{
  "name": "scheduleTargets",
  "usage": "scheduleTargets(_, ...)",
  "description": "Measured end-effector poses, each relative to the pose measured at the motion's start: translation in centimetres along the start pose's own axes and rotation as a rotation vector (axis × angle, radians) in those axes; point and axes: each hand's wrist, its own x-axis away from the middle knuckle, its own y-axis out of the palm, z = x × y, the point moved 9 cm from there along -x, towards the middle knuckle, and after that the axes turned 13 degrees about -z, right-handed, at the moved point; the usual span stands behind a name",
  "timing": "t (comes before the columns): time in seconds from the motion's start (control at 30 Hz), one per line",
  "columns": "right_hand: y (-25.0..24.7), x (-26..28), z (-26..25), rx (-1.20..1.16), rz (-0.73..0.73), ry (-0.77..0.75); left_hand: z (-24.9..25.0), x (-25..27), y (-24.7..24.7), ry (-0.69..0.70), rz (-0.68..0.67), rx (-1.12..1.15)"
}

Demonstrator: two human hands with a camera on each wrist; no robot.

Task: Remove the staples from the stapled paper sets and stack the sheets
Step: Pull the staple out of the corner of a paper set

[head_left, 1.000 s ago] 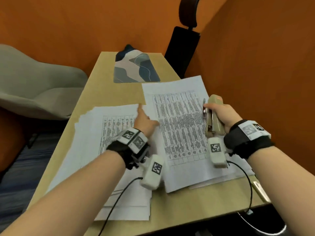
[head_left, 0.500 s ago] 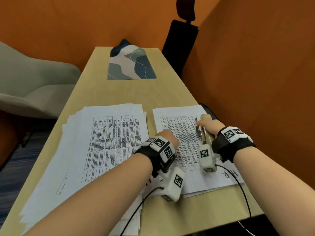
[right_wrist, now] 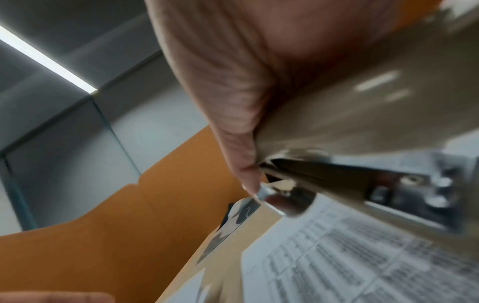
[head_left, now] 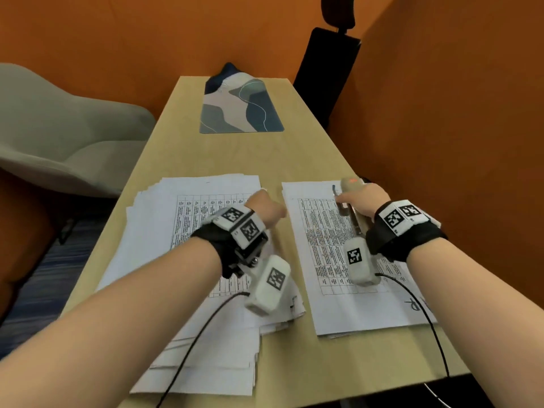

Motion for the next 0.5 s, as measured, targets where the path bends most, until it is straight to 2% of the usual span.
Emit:
scheduleTargets(0.1,2.3,0.4,-4.1,0.272,-0.089,-0.075,-2.0,0.1,-4.8,-0.038,0.112,-0.095)
scheduleTargets(0.2,4.1,-0.2,-5.2,0.473,-0.081,-0.035,-5.8,-0.2,-9.0,-0.129,0.206,-0.225)
scheduleTargets(0.3,5.3,-0.2,-5.0,0.432,-0.056,0.037,-10.2,0.1,-12.4,-0.262,0.230,-0.321)
scheduleTargets(0.37,5.5,0.0,-6.2,0.486,0.007,0.049,-12.3,0.5,-14.0,-0.325,0.224,-0.375)
scheduleTargets(0.43,6.3,0.6,-8.9,0.511,0.026,-0.017,-13.3,0.9,-14.7,-0.360,0.205,-0.396)
scheduleTargets(0.5,8.8,1.1,-12.1,0.426,-0.093,-0.148,-13.8,1.0,-15.2,-0.373,0.193,-0.410)
